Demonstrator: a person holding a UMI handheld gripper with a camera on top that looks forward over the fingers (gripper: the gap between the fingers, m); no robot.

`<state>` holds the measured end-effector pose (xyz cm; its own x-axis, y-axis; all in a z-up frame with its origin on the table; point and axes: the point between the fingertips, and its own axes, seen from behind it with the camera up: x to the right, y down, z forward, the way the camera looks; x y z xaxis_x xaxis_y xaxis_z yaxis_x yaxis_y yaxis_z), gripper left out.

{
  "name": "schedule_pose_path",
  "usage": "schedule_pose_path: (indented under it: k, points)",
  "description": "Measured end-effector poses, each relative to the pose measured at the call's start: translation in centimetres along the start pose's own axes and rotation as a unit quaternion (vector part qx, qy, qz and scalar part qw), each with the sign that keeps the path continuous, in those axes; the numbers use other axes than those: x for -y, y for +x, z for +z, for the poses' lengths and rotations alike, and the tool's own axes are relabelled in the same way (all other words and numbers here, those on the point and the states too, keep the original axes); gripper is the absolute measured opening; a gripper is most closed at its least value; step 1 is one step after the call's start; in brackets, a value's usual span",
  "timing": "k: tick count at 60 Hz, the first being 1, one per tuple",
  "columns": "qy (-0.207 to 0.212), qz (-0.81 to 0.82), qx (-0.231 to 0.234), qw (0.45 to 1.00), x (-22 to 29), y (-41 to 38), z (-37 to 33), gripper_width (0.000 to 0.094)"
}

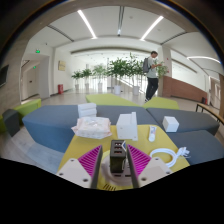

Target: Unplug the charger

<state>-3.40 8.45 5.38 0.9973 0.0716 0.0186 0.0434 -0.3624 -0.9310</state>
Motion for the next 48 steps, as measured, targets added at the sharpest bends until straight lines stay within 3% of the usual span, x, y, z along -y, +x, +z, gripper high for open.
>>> schedule_pose_path:
  k: [1, 3, 5, 14, 25, 32, 38, 43, 48]
  points:
    - [-0.004, -0.007, -0.008, 1.000, -0.2, 0.5, 0.3, 0.0465]
    - [-0.014, -0.019, -0.027, 0.999, -0.8, 1.4, 0.5, 0.0235]
    - [0.007, -0.012, -0.020, 1.000, -0.2, 0.9, 0.6, 0.0215]
    - [0.020, 0.007, -0.026, 0.999, -0.2, 1.0, 1.7, 0.0101]
    - [0.003, 0.005, -0.010, 1.000, 0.7, 0.8, 1.3, 0.0073]
    - [0.103, -0.029, -0.040, 0.993, 9.9, 3.2, -3.4, 0.0071]
    - [0.131, -0.019, -0.042, 0.990, 14.8, 5.4, -6.3, 0.0071]
    - [0.121, -0.025, -0.075, 0.990, 14.6, 8.7, -7.1, 0.0070]
    - [0.060, -0.019, -0.077, 0.995, 9.4, 11.3, -6.8, 0.0074]
